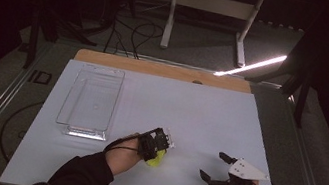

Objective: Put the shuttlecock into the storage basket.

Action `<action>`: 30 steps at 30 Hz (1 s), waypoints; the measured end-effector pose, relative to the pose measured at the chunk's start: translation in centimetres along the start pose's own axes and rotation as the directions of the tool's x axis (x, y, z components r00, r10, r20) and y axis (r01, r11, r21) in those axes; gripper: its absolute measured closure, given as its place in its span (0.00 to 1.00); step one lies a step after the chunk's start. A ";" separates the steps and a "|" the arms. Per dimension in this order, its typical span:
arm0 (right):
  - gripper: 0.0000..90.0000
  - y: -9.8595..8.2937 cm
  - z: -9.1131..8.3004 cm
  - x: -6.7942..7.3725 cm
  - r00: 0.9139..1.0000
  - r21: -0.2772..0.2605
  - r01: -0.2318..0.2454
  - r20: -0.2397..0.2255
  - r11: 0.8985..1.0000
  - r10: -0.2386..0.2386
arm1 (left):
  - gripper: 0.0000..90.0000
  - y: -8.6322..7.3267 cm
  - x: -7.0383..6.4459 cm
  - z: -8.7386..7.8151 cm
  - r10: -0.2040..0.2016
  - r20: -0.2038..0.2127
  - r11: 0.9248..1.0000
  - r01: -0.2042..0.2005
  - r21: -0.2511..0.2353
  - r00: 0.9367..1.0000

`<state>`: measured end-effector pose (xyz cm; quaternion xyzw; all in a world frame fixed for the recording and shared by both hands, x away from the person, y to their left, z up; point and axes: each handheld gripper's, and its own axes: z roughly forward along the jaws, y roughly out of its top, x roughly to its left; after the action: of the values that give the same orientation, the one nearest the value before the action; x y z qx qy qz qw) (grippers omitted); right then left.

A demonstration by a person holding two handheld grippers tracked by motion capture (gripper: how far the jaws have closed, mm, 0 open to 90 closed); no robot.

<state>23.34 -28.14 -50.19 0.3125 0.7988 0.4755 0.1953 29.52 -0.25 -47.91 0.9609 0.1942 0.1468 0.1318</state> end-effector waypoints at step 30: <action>0.10 0.1 0.0 0.0 1.000 -0.002 0.006 0.008 1.000 -0.006 | 0.99 0.3 3.5 -5.1 0.027 0.015 0.998 -0.026 -0.049 1.000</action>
<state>23.34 -28.09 -50.11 0.3118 0.7986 0.4743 0.2003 31.03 1.94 -42.28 0.9611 0.1768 0.1454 0.1547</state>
